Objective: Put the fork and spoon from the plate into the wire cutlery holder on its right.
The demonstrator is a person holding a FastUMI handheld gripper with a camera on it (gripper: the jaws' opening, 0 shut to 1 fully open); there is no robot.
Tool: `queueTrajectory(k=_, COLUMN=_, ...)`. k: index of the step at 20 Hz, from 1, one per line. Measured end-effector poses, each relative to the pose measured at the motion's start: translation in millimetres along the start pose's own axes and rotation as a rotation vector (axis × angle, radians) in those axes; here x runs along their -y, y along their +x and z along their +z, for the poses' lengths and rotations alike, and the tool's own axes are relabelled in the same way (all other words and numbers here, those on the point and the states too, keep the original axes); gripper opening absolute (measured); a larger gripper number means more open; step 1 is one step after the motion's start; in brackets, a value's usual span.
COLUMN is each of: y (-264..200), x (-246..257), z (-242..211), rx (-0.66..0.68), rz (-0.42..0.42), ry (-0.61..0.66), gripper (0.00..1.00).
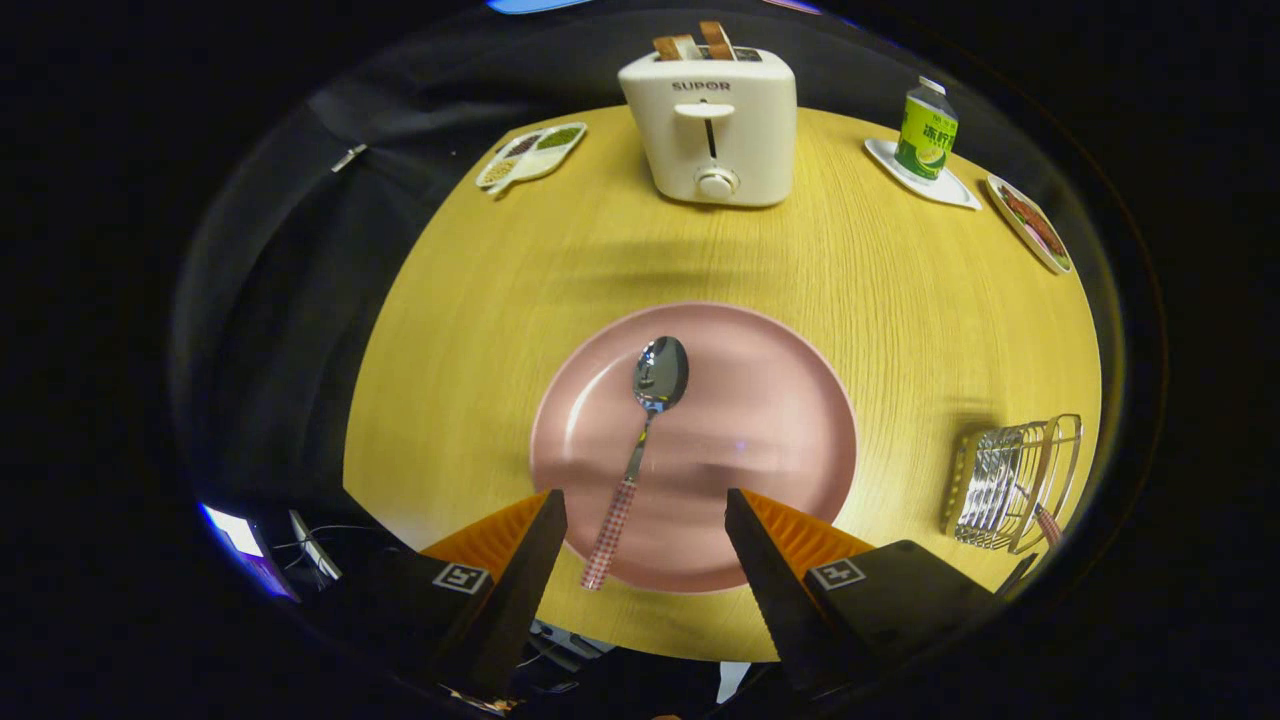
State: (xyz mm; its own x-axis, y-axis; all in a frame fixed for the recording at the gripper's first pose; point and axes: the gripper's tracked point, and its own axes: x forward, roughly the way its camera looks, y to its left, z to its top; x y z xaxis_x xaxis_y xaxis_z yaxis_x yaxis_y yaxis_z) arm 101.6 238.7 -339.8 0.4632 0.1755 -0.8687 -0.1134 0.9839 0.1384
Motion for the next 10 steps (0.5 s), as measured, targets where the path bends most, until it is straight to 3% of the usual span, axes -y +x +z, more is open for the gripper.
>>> queueTrajectory(k=6, y=24.7, x=-0.5, z=-13.5, rx=-0.065, rz=-0.039, ry=0.015, gripper=1.0)
queueTrajectory(k=8, y=28.6, x=-3.7, z=-13.8, rx=-0.074, rz=-0.039, ry=0.02, gripper=0.95)
queueTrajectory(k=9, y=31.0, x=-4.8, z=-15.4, rx=-0.085, rz=-0.04, ry=0.02, gripper=0.84)
queueTrajectory(k=10, y=33.1, x=-7.0, z=-17.7, rx=-0.097, rz=-0.038, ry=0.016, gripper=0.8)
